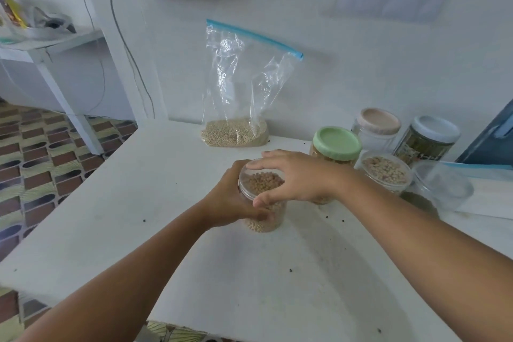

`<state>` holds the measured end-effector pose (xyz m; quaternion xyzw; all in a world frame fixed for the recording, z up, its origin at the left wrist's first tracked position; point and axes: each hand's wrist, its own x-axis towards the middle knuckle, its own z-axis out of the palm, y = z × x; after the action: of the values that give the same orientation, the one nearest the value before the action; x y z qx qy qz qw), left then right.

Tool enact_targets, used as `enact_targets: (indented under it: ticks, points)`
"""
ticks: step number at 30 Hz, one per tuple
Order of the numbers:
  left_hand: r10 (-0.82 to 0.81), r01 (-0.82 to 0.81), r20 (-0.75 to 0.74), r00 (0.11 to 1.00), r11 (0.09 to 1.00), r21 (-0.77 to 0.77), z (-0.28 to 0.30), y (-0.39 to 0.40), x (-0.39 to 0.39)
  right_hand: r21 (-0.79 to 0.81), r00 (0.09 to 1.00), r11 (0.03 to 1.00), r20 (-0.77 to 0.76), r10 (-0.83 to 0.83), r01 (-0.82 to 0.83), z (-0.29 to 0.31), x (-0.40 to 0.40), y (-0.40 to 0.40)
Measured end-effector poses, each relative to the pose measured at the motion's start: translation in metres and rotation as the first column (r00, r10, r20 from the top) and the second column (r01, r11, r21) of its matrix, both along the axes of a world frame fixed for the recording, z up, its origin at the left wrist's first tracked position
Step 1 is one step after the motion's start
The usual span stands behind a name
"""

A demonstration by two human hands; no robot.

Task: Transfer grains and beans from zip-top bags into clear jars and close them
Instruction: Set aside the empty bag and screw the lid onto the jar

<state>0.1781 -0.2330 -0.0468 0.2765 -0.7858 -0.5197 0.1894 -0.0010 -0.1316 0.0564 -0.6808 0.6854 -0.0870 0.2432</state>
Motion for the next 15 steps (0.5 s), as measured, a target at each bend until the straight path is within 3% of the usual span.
enact_targets:
  ticks: [3, 8, 15]
  points:
    - [-0.049, 0.050, 0.128, 0.991, 0.999, -0.007, 0.014, -0.013, 0.003, -0.013, 0.999, 0.999, 0.015, -0.038, 0.038, 0.000, -0.006, 0.002]
    - [-0.108, 0.110, 0.088, 0.990, 0.994, -0.015, 0.013, -0.018, 0.000, -0.068, 0.997, 0.995, 0.028, -0.069, 0.071, -0.005, -0.007, 0.000]
    - [-0.110, 0.114, 0.080, 0.991, 0.992, -0.048, 0.008, -0.022, -0.003, -0.103, 0.992, 0.992, -0.090, -0.085, 0.075, -0.004, -0.001, -0.001]
